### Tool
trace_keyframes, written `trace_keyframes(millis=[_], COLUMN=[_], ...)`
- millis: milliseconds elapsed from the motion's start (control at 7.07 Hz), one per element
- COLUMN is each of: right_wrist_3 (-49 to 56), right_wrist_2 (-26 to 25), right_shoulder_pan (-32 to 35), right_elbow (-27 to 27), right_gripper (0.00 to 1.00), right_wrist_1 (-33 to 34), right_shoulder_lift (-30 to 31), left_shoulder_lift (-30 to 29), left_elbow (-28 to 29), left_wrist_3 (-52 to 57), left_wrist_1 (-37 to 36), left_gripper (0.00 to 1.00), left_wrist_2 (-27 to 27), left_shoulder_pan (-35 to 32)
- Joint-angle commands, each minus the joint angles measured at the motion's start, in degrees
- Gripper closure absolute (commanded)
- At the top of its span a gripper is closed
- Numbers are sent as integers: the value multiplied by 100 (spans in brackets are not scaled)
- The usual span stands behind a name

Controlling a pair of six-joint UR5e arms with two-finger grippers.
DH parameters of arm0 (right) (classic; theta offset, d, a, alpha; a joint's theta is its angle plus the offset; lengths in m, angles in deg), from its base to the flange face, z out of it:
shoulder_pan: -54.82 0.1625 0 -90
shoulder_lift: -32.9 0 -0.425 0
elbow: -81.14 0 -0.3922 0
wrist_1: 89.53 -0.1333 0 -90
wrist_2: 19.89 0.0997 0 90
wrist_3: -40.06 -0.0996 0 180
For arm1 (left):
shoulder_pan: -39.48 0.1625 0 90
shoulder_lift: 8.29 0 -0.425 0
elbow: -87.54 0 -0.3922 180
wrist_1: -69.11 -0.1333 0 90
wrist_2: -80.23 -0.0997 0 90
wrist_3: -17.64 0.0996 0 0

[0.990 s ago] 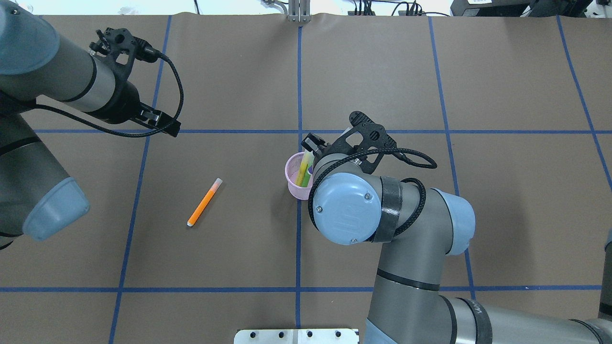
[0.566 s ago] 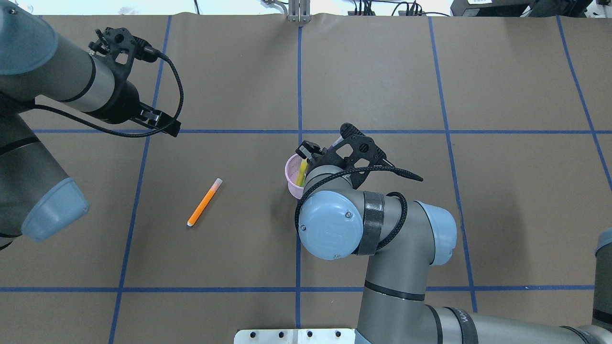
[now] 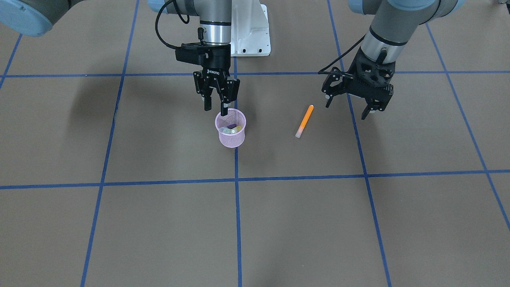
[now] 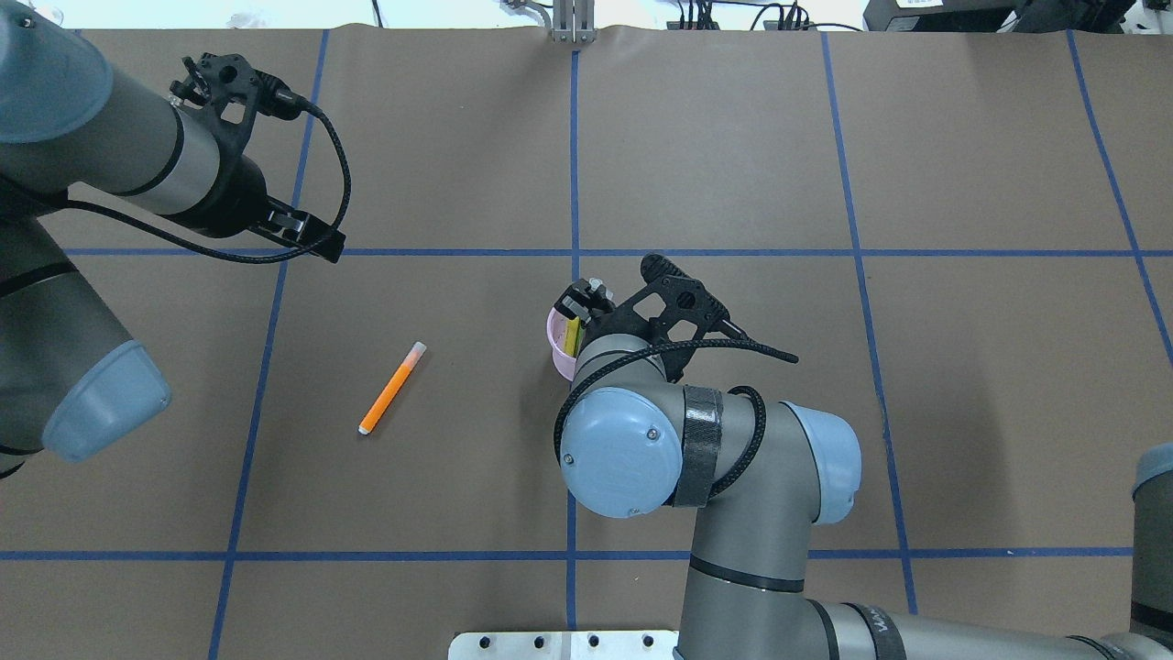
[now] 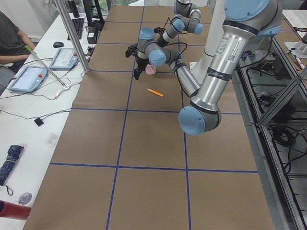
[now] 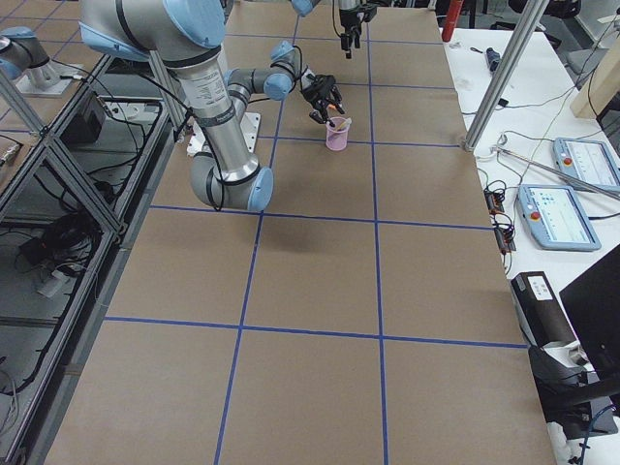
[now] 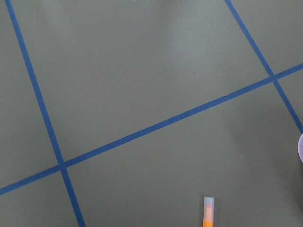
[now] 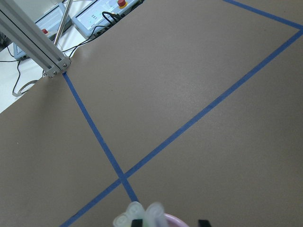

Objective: Collect pens into pen holder
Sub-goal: 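Withdraw the right arm while the left gripper reaches toward the orange marker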

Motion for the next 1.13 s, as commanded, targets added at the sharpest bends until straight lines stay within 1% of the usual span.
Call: trace_keyframes(millis=[0, 141, 283, 424, 566, 707, 848, 990], right_wrist_3=[650, 1143, 1826, 2616, 3677, 4819, 6135, 7471], right_wrist_2=[802, 1662, 2758, 4022, 5088, 5960, 6386, 6782], right_shoulder_pan=[336, 757, 1484, 2300, 3065, 3804, 4472, 5071], right_elbow=[-735, -1332, -1433, -1417, -1400, -1365, -1242, -928], right_gripper=[0, 0, 0, 0, 0, 0, 0, 0], right_wrist_1=[13, -22, -22, -48, -48, -48, -48, -48], right_shoulder_lift=[259, 853, 1181, 1541, 1980, 2541, 3016, 3360], left_shoulder_lift=[-85, -182, -296, -393, -629, -822, -876, -999], left_elbow=[128, 355, 584, 717, 918, 1138, 1192, 1454], left_wrist_3=[17, 165, 341, 534, 597, 998, 1106, 1125], left_wrist_1=[-26, -35, -96, -497, -1084, -1386, -1441, -1433], left_gripper=[1, 4, 6, 7, 7, 7, 7, 7], left_wrist_2=[-9, 26, 44, 61, 35, 44, 44, 53], left_shoulder_pan=[35, 62, 158, 385, 640, 720, 817, 870])
